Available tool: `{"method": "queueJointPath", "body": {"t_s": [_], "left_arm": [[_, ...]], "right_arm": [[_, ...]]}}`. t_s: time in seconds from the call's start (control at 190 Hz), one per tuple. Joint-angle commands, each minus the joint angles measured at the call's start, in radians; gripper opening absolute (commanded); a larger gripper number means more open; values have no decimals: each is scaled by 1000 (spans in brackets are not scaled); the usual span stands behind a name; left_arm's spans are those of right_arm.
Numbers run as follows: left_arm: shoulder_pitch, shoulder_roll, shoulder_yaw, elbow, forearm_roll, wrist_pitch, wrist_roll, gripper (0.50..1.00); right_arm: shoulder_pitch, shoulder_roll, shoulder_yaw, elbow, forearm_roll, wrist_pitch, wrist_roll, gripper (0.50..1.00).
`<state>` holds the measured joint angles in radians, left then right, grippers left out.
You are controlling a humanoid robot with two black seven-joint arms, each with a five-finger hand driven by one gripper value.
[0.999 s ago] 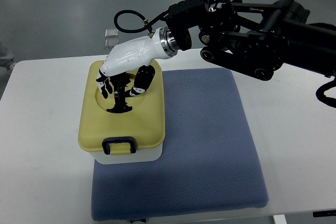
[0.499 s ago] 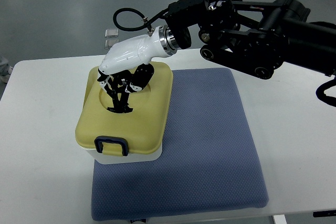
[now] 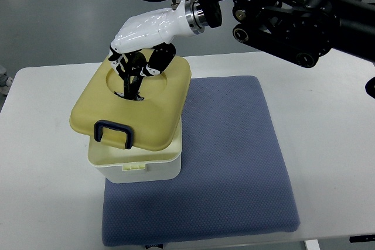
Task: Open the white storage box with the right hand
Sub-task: 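Lift the yellow lid off the white box with the right hand, then carry the lid over the mat and lower it beside the box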
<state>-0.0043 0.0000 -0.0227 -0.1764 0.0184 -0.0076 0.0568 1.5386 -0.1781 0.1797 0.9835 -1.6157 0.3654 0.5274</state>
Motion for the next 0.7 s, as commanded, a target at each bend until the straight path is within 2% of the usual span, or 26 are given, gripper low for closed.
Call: {"method": "queueJointPath", "body": {"t_s": [0.0, 0.142, 0.358, 0.694], "left_arm": [[1, 0, 0, 0, 0, 0, 0, 1000], [0, 0, 0, 0, 0, 0, 0, 1000], [0, 0, 0, 0, 0, 0, 0, 1000], [0, 0, 0, 0, 0, 0, 0, 1000]], "right_arm": [[3, -30, 0, -16, -1, -2, 0, 500], [-3, -78, 0, -55, -1, -3, 0, 500], [-20, -146, 0, -115, 0, -45, 0, 500], [-160, -316, 1, -131, 4, -102, 2, 500]]}}
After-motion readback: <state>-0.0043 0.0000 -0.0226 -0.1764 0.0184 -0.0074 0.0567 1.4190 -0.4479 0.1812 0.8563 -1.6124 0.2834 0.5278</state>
